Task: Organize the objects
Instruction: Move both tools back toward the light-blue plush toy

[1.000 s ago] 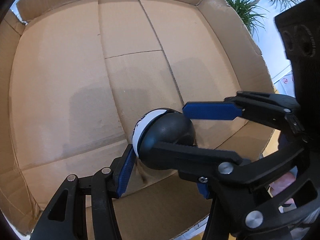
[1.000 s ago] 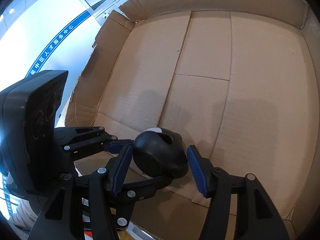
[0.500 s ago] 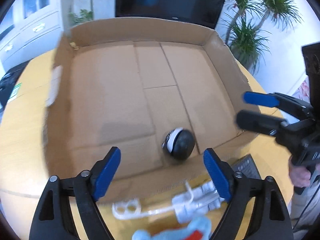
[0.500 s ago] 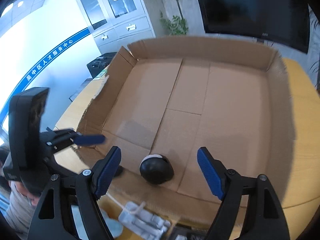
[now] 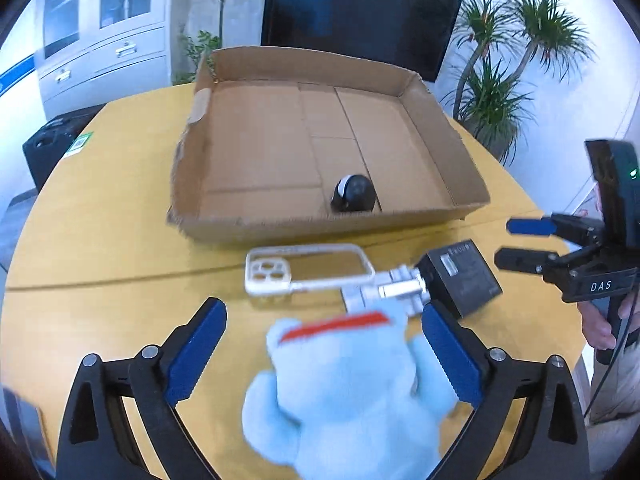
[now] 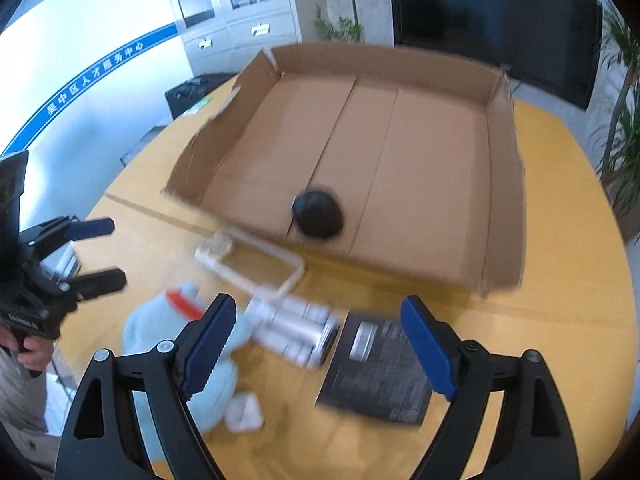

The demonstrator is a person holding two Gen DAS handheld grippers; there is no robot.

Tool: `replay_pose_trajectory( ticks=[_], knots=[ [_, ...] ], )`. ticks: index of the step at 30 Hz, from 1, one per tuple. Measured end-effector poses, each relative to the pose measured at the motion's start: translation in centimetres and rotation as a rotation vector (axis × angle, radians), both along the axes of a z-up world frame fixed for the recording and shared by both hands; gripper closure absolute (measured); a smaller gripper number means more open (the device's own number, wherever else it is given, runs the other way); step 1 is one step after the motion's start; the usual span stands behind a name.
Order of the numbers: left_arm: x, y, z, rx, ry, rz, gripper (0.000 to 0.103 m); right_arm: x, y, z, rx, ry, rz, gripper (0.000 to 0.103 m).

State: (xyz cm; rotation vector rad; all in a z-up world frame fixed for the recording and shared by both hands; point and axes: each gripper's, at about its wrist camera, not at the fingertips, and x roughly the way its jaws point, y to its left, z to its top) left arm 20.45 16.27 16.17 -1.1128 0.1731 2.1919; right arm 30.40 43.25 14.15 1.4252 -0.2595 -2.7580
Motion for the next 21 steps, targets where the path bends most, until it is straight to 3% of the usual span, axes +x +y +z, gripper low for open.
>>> replay_pose_trajectory(
  ticks=[3, 10, 16, 21],
  knots=[
    [0.9, -2.9, -1.7, 0.031, -0.042, 0.030, 0.004, 2.2, -0.7, -1.6, -0.028, -0.019, 0.013, 0.019],
    [2.0, -8.8, -6.2, 0.078, -0.199, 0.145, 0.004, 6.0, -3.4, -4.2, 0.136, 0.002, -0.019, 0.019],
    [4.3, -9.4, -7.7, 0.013, -0.158, 0.166, 0.004, 7.4, -4.1, -5.7, 0.184, 0.011, -0.127, 0.019],
    [4.8, -9.0, -8.2, 0.012, -0.152, 0.153, 0.004, 6.8, -4.7, -7.1, 0.254, -0.088, -0.151, 0.019]
  ],
)
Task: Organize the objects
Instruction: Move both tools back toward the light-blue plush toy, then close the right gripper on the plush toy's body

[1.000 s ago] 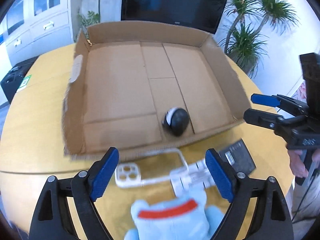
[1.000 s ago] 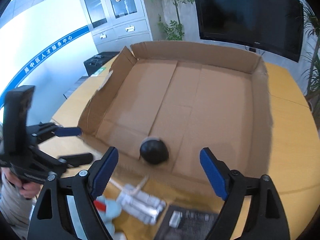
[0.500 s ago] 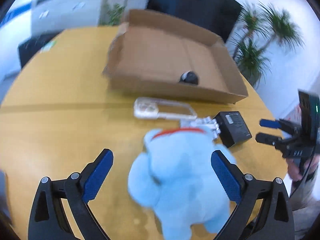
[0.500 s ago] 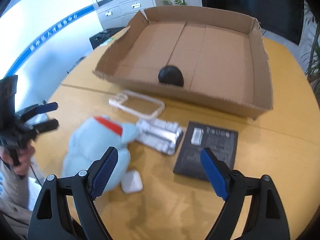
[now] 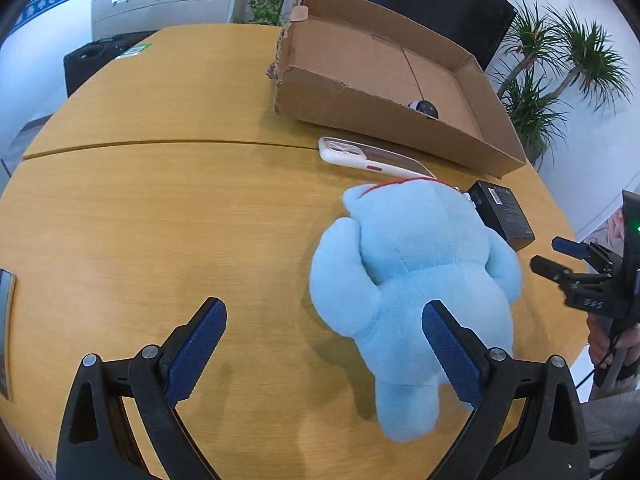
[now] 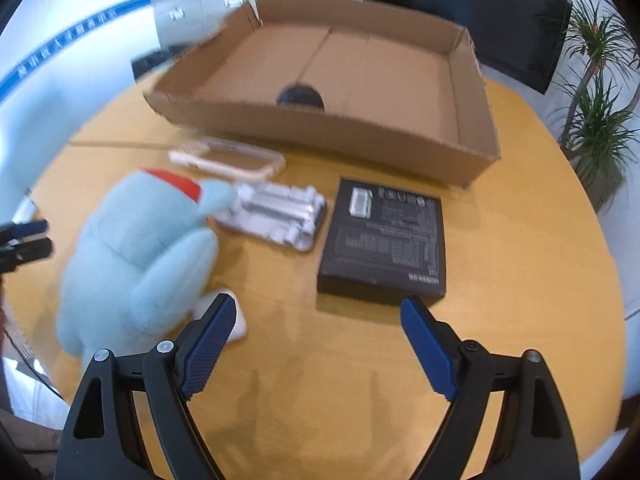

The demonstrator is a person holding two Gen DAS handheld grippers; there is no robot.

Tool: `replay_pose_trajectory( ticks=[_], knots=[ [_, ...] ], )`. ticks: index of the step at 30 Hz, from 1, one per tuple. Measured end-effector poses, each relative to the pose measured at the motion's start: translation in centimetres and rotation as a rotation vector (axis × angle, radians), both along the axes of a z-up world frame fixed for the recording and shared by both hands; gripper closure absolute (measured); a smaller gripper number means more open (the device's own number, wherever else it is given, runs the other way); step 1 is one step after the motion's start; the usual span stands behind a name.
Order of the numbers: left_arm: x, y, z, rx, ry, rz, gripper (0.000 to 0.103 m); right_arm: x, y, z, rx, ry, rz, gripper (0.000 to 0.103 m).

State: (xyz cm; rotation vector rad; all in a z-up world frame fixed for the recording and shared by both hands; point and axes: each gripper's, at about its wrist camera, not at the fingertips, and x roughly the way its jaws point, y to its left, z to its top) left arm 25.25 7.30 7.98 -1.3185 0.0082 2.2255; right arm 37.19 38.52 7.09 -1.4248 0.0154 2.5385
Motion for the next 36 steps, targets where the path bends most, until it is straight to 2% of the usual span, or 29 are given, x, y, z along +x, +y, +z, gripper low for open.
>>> replay_pose_trajectory(
  ticks=[3, 5, 10, 15, 16, 20, 23, 25, 29, 36],
  knots=[
    [0.0, 0.1, -0.1, 0.010, -0.006, -0.003, 0.004, -0.2, -0.6, -0.3, 0.094, -0.022, -0.019, 0.019],
    [0.0, 0.2, -0.1, 0.012, -0.008, -0.008, 0.004, -0.3, -0.8, -0.6, 0.117, -0.041, -0.018, 0.019],
    [-0.1, 0.4, -0.4, 0.022, -0.021, -0.020, 0.004, -0.3, -1.2, -0.6, 0.093, -0.044, -0.005, 0.019],
    [-0.4, 0.4, -0.5, 0.030, -0.025, -0.020, 0.004, 0.2, -1.2, 0.2, 0.057, -0.006, 0.002, 0.019],
    [-0.5, 0.3, -0.6, 0.039, -0.030, -0.021, 0.004, 0.3, -1.2, 0.6, 0.036, 0.007, 0.002, 0.019],
    [-0.8, 0.0, -0.7, 0.076, -0.045, -0.024, 0.004, 1.0, -0.6, 1.7, -0.165, 0.068, 0.024, 0.019],
    [-1.1, -0.3, -1.0, 0.104, -0.066, -0.026, 0.004, 0.7, -1.4, 1.5, -0.236, 0.078, 0.065, 0.021],
    [-1.3, 0.0, -1.3, 0.103, -0.079, -0.034, 0.004, 0.2, -2.0, 1.1, -0.293, 0.077, 0.095, 0.026],
    [-1.6, 0.6, -1.9, 0.112, -0.097, -0.049, 0.004, -1.3, -2.7, -0.8, -0.420, 0.040, 0.114, 0.045],
    [-2.8, 1.1, -2.8, 0.168, -0.146, -0.056, 0.004, -2.5, -1.9, -3.5, -0.627, 0.006, 0.095, 0.048]
  ],
)
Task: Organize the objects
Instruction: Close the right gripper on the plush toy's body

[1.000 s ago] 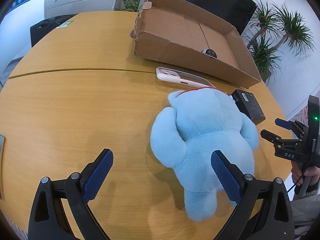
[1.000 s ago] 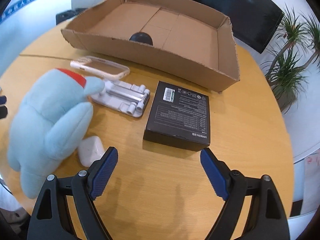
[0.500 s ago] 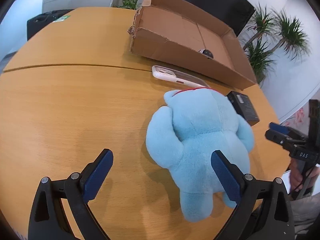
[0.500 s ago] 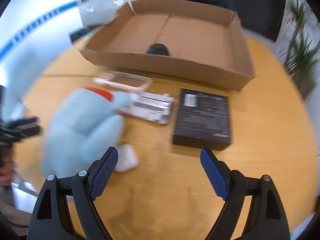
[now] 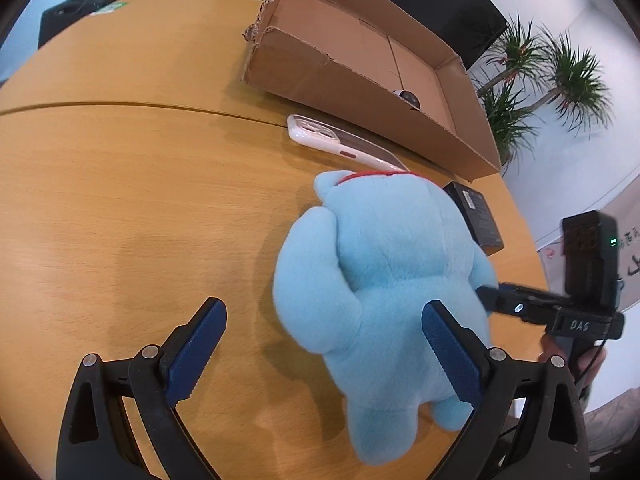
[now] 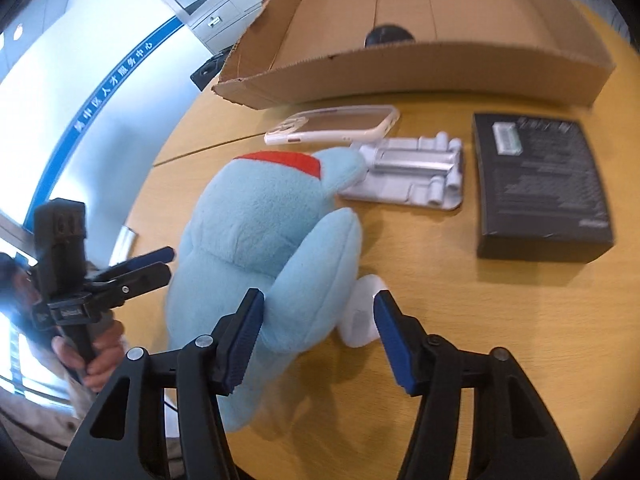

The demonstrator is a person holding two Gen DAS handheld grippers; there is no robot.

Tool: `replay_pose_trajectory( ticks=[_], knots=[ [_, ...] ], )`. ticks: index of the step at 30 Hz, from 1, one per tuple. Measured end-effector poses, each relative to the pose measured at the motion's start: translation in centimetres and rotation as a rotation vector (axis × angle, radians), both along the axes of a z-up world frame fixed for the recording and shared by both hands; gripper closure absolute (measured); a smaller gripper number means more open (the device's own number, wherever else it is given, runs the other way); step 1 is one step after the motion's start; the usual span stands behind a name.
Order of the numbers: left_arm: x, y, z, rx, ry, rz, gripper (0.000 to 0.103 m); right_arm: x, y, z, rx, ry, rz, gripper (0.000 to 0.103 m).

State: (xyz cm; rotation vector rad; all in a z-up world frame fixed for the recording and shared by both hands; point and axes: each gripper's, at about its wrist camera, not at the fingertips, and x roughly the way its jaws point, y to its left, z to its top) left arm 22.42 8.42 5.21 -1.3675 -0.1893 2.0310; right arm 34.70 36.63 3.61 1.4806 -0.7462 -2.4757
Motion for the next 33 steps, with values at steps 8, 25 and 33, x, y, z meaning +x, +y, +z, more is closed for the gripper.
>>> replay_pose_trajectory(
  ticks=[8, 25, 33],
  knots=[
    [-1.1, 0.4, -0.7, 0.016, -0.065, -0.017, 0.025, -0.4, 1.0, -1.2, -0.078, -0.005, -0.004, 0.070],
    [-1.2, 1.8, -0.6, 0.038, -0.101, -0.080, 0.056, -0.6, 1.6, -2.0, -0.133, -0.004, 0.043, 0.068],
    [-0.1, 2.5, 0.6, -0.019, -0.030, -0.104, 0.068, -0.3, 1.3, -1.6, -0.110, 0.007, 0.050, 0.074]
  ],
)
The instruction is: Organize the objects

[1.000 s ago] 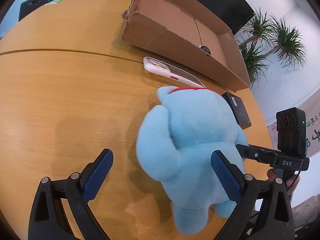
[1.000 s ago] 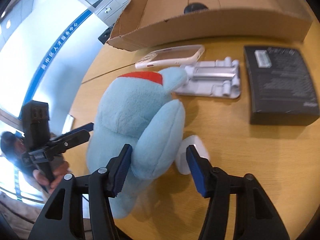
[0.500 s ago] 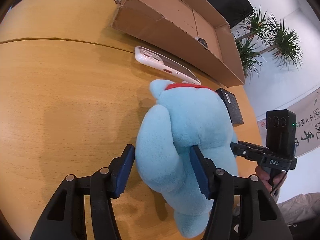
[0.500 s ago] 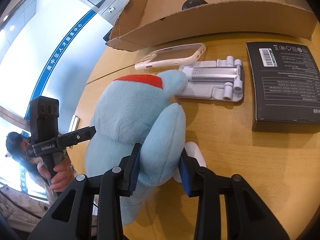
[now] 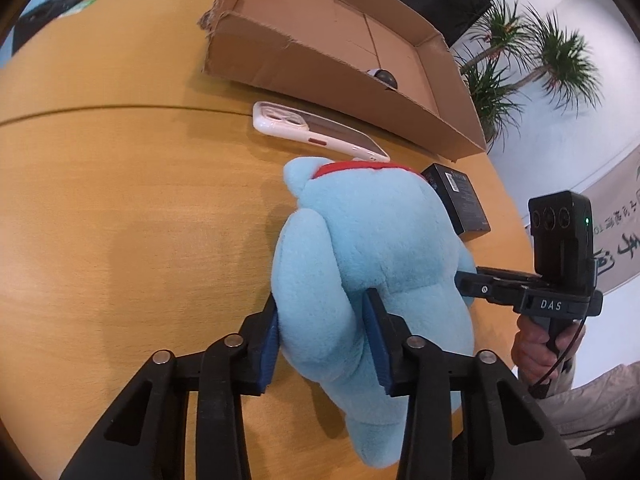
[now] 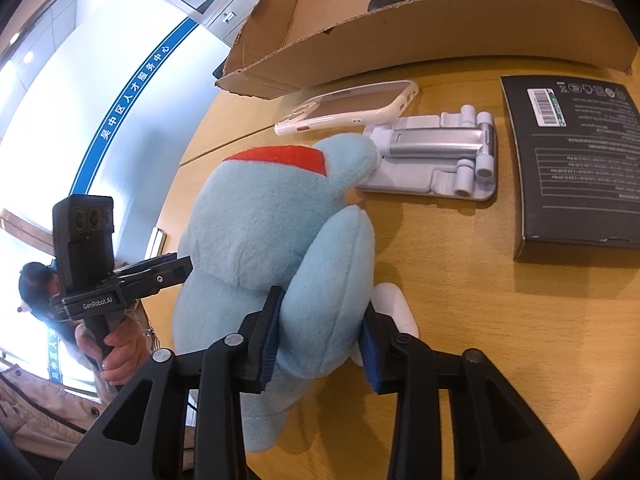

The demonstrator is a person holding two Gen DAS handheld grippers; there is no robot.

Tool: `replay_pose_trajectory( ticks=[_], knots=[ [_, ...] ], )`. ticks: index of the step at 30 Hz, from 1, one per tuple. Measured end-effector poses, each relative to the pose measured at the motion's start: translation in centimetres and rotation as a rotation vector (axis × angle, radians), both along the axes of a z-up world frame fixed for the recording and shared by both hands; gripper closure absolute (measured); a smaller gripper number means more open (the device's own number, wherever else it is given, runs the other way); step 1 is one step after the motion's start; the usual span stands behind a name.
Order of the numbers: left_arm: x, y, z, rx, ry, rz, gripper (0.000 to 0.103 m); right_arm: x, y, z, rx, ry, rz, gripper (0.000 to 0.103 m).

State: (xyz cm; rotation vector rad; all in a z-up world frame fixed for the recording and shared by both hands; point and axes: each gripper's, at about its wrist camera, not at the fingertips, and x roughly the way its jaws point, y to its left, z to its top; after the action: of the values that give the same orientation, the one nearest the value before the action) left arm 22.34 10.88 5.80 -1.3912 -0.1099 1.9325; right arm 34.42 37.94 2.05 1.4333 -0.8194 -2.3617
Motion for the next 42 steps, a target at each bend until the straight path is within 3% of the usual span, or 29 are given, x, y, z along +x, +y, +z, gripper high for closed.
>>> replay_pose_trajectory(
  ticks=[20, 42],
  knots=[
    [2.9, 1.0, 5.8, 0.023, 0.111, -0.029, 0.069, 2.3, 0.9, 4.3, 0.025, 0.106, -0.014, 0.078],
    [0.0, 4.5, 12.3, 0.065, 0.237, -0.047, 0.069, -0.5, 3.1, 10.6, 0.174, 0.183, -0.065, 0.078]
  ],
)
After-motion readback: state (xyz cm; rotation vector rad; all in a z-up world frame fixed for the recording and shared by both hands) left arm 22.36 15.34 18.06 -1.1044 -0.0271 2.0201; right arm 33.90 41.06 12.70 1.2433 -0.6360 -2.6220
